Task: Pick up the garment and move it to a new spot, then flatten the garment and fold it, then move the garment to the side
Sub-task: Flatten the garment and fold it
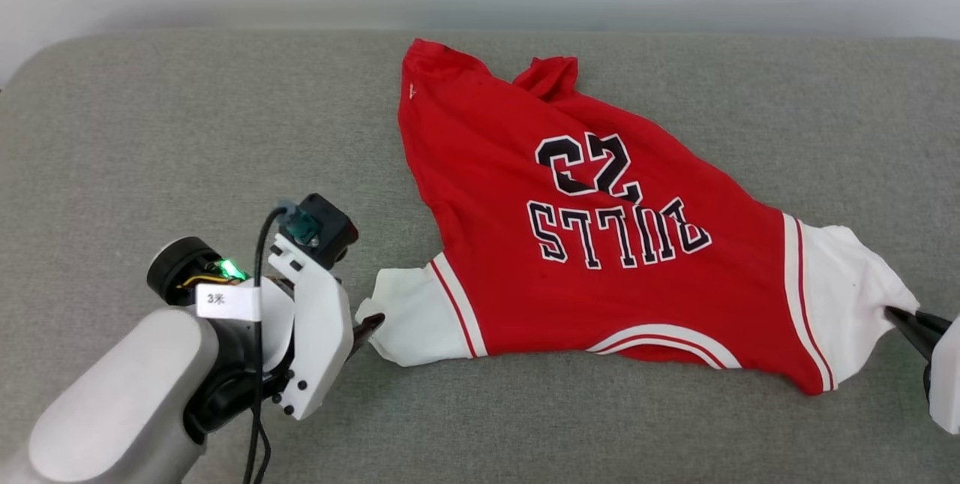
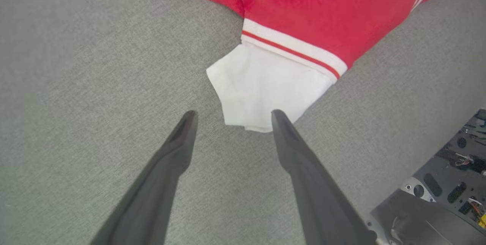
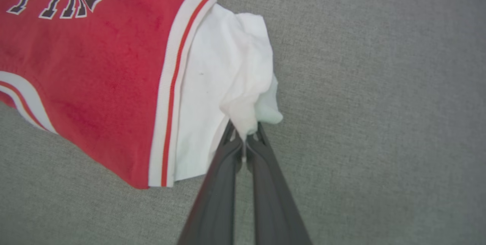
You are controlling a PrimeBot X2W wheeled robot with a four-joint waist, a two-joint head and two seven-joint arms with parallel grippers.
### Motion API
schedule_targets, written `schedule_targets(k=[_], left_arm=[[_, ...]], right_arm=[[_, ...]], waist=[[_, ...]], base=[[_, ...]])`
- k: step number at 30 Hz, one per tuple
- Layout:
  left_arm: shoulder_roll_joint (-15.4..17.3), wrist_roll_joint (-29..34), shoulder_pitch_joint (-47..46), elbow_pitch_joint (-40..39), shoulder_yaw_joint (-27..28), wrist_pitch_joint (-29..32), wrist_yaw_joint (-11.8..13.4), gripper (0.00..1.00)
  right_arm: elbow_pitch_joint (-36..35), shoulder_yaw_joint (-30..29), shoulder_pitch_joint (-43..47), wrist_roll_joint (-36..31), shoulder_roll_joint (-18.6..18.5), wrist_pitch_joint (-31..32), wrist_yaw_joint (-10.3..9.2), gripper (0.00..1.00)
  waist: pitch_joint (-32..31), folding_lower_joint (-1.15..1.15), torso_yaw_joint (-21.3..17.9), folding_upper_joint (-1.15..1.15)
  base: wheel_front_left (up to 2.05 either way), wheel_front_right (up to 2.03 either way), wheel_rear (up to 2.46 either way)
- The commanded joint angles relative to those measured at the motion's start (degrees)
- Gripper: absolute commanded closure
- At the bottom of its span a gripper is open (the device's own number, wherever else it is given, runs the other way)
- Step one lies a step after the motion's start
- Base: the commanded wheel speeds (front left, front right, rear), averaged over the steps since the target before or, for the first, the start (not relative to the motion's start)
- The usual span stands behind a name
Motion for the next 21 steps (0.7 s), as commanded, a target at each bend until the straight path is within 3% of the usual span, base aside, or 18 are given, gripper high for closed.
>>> schedule_targets(k=[1, 21], left_arm=[[0.33, -0.83, -1.47, 0.78, -2.11, 0.71, 0.01, 0.00], [2.72, -7.65, -9.40, 14.80, -26.71, 3.63, 0.07, 0.00]], right_arm=[[-0.41, -0.06, -1.13, -0.22, 0.58, 0.26, -0.06, 1.00], [-0.04, 2.38, -6.07, -1.20, 2.31, -1.74, -0.06, 1.00]], waist=[[0.91, 0.00, -0.84, 0.00], [6.42, 0.00, -4.77, 0.00]], base=[[0.00, 0.00, 0.00], [0.00, 0.00, 0.00]])
